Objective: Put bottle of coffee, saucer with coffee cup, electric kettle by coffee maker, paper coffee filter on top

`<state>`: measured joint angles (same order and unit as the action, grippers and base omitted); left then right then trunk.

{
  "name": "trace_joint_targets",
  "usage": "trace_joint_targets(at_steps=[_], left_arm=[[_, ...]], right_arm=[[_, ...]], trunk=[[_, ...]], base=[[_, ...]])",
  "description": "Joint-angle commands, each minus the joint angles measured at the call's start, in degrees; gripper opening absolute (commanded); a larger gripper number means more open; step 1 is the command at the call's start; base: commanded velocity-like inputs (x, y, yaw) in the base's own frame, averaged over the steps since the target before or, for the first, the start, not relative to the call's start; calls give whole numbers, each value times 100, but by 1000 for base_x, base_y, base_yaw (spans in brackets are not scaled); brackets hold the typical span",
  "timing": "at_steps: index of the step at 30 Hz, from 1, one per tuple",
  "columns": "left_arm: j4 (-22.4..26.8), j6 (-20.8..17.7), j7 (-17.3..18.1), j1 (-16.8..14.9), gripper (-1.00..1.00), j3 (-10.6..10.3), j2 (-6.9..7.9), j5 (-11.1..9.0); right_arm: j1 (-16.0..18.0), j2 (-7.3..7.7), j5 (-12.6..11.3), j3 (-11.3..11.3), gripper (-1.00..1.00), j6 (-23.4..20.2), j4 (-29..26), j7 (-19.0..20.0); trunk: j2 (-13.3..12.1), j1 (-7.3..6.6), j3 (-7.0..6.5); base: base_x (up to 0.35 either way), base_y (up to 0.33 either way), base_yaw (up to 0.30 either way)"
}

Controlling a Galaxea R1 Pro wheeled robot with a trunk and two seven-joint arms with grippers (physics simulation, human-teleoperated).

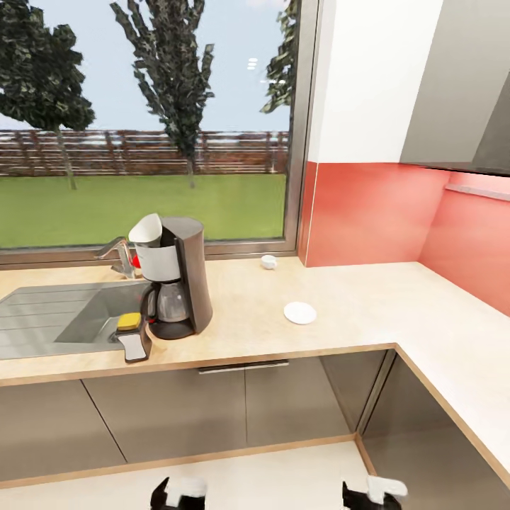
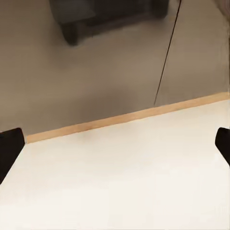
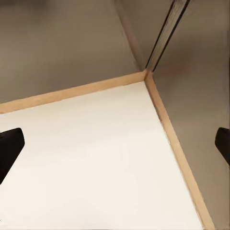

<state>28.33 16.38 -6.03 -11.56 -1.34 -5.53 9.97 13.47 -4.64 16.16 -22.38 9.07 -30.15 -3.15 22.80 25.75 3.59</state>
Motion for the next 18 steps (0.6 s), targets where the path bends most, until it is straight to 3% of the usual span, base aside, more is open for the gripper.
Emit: trace_joint_targets(at_steps=[1,9,13,16,18], left_arm=[[214,112,-56,-7,100,-5,-11,56],[1927,304,-50,-4,100,-41,-175,-163],[2671,287,-49,-4,100,-103,-189,-200],[3177,269,-54,-4,100,-389,-187,-215],[3743,251,-69,-4,100,-803,-181,-220]], right_arm=[[6,-76,54,-40,100,65,-242,-1],[6,-521,4,-39,100,144,-1728,-1],[6,-536,-146,9,100,146,-2601,-1],[6,-536,-316,188,100,143,-3041,-6],[6,-536,-707,620,100,140,-3523,-9]], trunk=[[12,3,13],[12,3,13],[12,3,13],[12,3,13],[12,3,13]], base=[[0,0,0],[0,0,0],[0,0,0],[0,0,0],[0,0,0]])
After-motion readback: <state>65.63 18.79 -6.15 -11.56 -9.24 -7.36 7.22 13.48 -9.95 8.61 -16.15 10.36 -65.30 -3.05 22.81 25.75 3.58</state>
